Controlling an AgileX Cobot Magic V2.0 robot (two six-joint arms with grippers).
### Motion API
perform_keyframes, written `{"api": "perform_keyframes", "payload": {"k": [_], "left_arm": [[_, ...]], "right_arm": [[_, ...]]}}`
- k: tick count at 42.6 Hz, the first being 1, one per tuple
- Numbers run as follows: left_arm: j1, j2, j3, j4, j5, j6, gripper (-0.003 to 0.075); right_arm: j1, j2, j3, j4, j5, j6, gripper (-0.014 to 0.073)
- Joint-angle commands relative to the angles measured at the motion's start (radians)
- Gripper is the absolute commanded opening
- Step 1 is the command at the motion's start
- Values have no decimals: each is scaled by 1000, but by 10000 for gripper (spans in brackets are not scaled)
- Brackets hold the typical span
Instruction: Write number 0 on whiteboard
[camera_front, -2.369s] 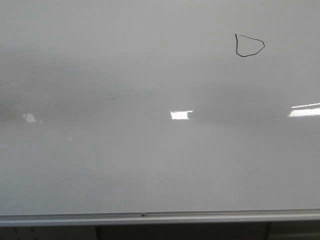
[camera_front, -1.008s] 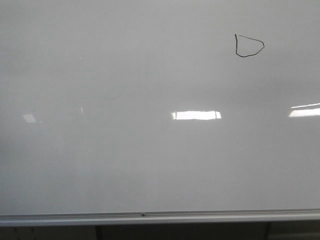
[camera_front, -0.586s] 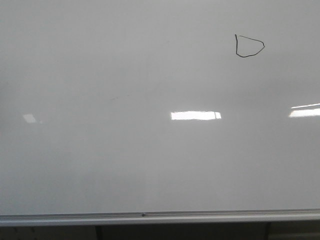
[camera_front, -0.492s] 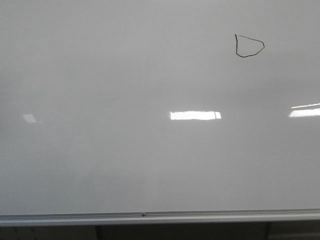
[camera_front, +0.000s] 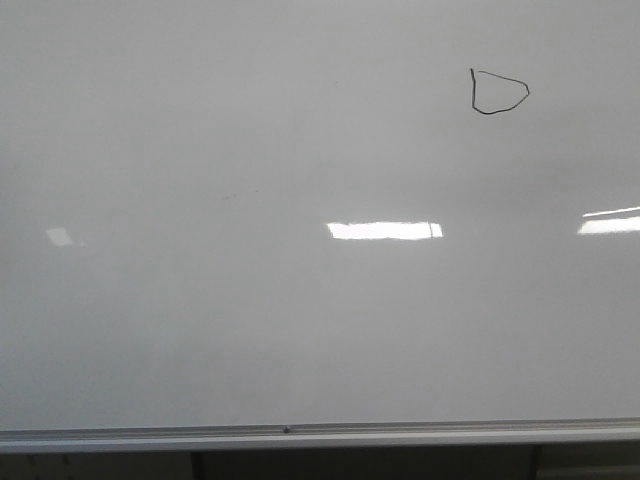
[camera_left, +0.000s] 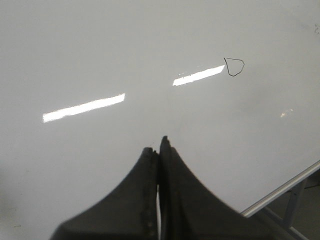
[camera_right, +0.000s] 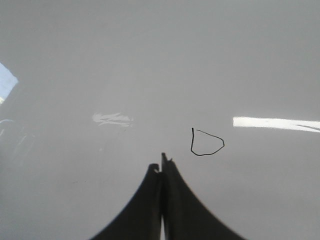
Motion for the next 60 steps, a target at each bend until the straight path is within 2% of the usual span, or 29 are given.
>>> {"api": "perform_keyframes", "payload": {"k": [1,23,27,30,33,36,41,50,60], "left_arm": [[-8,8,-26,-19,-80,1,-20],[-8,8,-26,-19,-80,1,-20],[-8,8,-10,2,-116,-14,-20],[-6,1,17,129,-168,-145,-20],[-1,-8,63,333,-248,-360,-20],[32,-23,118,455,-330,-491,-20],[128,-76,218,487,-353,-587,-20],[321,-237,306,499,-207,-599,-20],[471,-353,367,508,-207,-599,-20]], "right_arm": [[-6,3,-27,12,-29,-11,-69],[-6,3,-27,12,-29,-11,-69],[-6,3,-27,12,-29,-11,-69],[-6,3,-27,12,-28,-11,-69],[-6,3,-27,12,-28,-11,-69],[-6,3,-27,12,-28,-11,-69],[-6,3,-27,13,-28,-11,-69],[-6,3,-27,13,-28,-11,-69],[-6,4,-27,13,-27,-11,-69]]}}
